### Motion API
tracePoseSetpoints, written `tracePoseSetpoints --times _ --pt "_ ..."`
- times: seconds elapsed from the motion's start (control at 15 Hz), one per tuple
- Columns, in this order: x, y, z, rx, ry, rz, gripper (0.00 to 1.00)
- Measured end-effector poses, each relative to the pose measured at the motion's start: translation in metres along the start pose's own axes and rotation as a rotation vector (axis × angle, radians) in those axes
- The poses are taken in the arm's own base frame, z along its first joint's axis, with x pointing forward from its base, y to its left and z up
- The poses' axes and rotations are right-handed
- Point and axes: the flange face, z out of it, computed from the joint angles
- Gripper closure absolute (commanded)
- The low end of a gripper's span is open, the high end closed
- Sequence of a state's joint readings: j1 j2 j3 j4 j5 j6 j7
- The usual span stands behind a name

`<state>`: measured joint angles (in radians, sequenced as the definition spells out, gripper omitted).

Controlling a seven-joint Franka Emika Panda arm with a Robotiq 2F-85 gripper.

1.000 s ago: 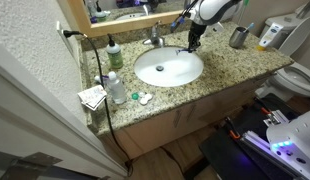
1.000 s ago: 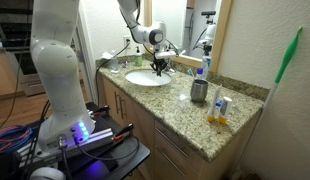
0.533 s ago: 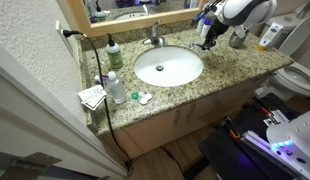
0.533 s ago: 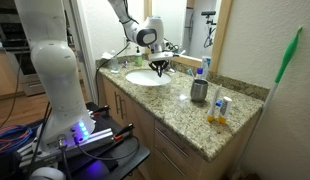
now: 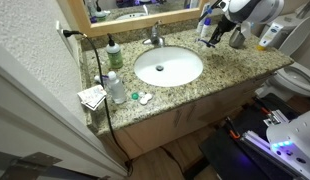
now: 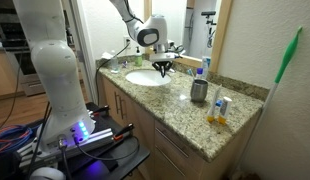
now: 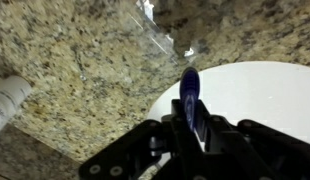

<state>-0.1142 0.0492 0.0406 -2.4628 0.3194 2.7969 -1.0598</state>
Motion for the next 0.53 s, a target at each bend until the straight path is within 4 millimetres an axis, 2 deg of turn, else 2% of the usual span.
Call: tracePoseSetpoints --times 0.27,0.4,0.53 --pt "-0.058 0.031 -0.02 -0.036 0.04 0.197 0.96" --pt "-0.085 0.035 -0.021 -0.043 0.027 0.253 0.96" --pt "-0.102 0.033 -0.014 -0.043 0.004 0.295 0.96"
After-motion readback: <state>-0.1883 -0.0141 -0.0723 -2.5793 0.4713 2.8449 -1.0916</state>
